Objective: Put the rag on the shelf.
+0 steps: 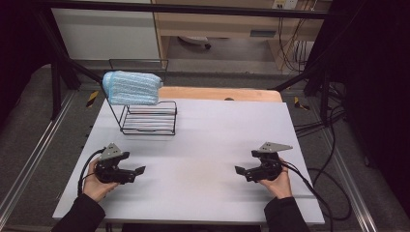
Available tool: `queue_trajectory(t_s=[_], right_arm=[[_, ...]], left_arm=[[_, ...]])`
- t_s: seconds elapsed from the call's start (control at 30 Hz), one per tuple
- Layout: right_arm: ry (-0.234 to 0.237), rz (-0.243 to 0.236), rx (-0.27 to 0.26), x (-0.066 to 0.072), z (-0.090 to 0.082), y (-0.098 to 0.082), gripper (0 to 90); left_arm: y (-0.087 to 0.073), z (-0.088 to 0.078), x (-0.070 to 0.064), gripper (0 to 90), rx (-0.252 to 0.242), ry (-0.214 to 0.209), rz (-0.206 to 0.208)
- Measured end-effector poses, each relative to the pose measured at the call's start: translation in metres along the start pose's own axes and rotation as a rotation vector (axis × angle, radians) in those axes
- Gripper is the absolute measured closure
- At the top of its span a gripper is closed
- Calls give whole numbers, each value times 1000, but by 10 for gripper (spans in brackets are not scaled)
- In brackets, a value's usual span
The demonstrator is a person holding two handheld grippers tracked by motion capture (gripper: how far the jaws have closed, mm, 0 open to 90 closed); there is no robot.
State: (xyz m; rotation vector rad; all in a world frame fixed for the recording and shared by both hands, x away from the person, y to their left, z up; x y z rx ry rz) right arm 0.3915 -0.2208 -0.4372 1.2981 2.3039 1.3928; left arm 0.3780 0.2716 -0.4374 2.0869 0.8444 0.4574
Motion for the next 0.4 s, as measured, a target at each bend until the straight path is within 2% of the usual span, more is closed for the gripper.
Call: queue_trajectory(t_s=[0.17, 0.4], right_arm=[[-15, 4, 11, -8, -5, -13, 4], [-16, 14, -7, -13, -12, -21, 4]], left_arm=[[-6, 1, -3, 119, 7, -6, 6], [-10, 4, -7, 119, 15, -15, 26]])
Point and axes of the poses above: each handheld gripper's, and its own axes: z roughly forward along the jaws, y roughly out of its top, x roughly to its left, the point moved 1 cm from there along z, roughly forward along the jaws, and after that the axes turned 7 degrees about z, right-handed, at the moved point
